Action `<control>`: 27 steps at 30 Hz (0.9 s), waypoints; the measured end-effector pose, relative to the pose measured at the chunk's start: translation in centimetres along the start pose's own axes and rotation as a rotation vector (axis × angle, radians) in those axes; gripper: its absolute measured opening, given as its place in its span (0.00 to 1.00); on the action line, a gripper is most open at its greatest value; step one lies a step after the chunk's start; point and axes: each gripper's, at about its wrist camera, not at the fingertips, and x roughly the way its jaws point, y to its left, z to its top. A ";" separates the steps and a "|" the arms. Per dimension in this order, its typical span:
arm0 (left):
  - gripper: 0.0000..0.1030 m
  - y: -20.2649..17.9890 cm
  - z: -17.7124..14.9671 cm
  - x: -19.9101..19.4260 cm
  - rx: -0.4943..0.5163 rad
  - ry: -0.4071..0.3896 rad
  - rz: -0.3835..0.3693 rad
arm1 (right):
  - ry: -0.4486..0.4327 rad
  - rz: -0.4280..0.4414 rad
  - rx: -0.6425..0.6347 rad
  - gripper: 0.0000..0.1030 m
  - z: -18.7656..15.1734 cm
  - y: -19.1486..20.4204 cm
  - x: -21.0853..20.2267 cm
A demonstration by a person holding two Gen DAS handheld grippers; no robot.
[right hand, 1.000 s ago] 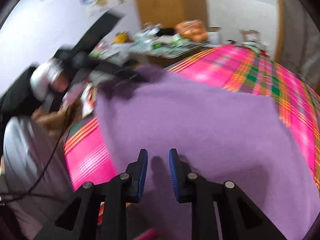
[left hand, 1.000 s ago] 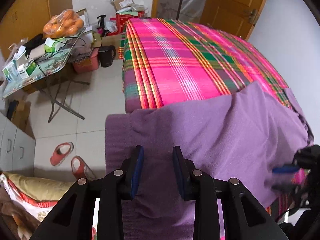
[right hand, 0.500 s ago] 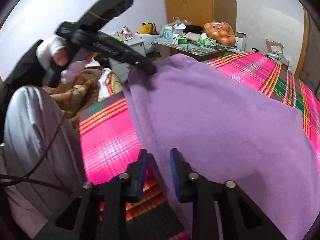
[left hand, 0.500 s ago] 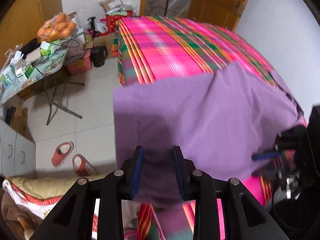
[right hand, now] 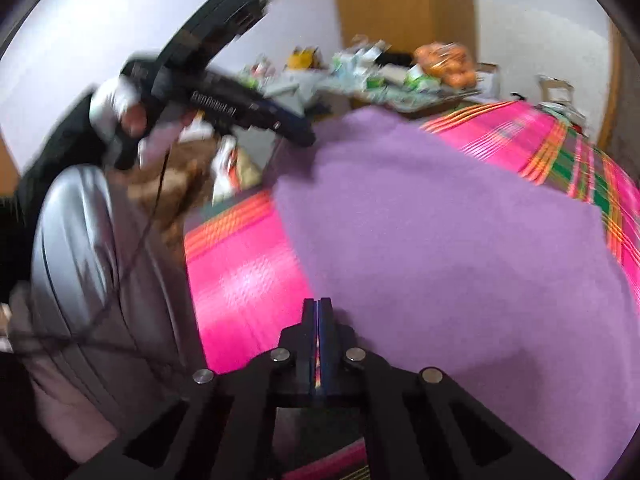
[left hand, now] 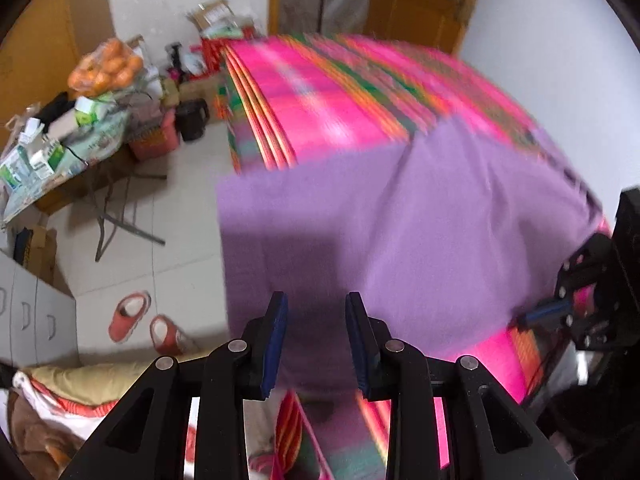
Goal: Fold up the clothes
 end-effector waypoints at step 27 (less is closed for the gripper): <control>0.18 1.1 8.7 8.0 -0.084 -0.073 -0.026 | -0.125 -0.079 0.517 0.12 -2.0 -14.4 -2.1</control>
